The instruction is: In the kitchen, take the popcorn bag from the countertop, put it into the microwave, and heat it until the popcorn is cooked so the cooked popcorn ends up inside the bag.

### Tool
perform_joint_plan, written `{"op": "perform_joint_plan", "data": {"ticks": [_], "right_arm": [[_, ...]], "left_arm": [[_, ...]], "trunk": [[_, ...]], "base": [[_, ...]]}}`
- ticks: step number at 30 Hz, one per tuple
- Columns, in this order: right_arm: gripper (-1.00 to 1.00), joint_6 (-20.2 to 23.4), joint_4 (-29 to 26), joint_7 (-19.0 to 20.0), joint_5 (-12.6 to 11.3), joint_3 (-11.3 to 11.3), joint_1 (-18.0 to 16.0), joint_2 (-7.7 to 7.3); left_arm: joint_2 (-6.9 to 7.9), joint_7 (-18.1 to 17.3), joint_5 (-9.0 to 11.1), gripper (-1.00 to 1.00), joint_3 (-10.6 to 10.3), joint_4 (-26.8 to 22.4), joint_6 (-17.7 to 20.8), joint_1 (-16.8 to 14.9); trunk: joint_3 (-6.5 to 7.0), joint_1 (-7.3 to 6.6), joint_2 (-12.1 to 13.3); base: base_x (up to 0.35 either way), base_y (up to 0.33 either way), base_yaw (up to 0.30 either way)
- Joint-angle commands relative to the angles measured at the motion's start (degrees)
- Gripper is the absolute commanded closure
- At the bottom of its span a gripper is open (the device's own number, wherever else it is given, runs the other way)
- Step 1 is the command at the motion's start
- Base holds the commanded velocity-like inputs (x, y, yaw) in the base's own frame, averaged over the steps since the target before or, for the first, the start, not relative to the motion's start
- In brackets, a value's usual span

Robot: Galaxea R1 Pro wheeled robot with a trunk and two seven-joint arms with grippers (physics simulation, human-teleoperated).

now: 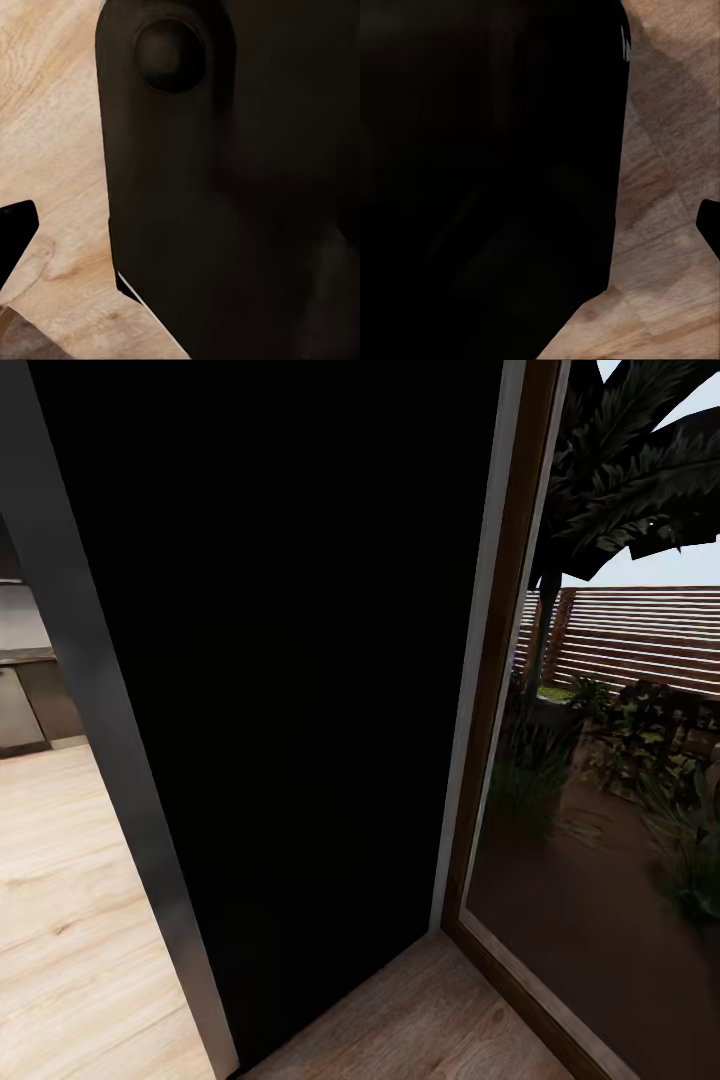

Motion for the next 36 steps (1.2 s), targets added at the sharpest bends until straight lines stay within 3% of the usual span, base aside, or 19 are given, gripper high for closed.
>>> {"op": "perform_joint_plan", "data": {"ticks": [1,14,36], "right_arm": [[-1.00,-0.3,0.0,0.0,0.3,0.3,-0.1,-0.07],[-1.00,-1.5,0.0,-0.1,0.5,0.4,0.0,-0.19],[-1.00,-2.4,0.0,-0.1,0.5,0.4,0.0,-0.18]], "left_arm": [[0.09,-0.1,0.3,-1.00,0.3,-0.3,-0.3,0.0],[-0.11,0.3,0.4,-1.00,0.5,-1.6,-2.2,0.0],[-0.10,0.5,0.5,-1.00,0.7,-1.6,-2.6,0.0]], "trunk": [[-0.03,0.00,0.0],[-0.03,0.00,0.0],[-0.03,0.00,0.0]], "base": [[0.000,0.000,0.000],[-0.032,0.021,0.000],[-0.307,0.119,0.000]]}}
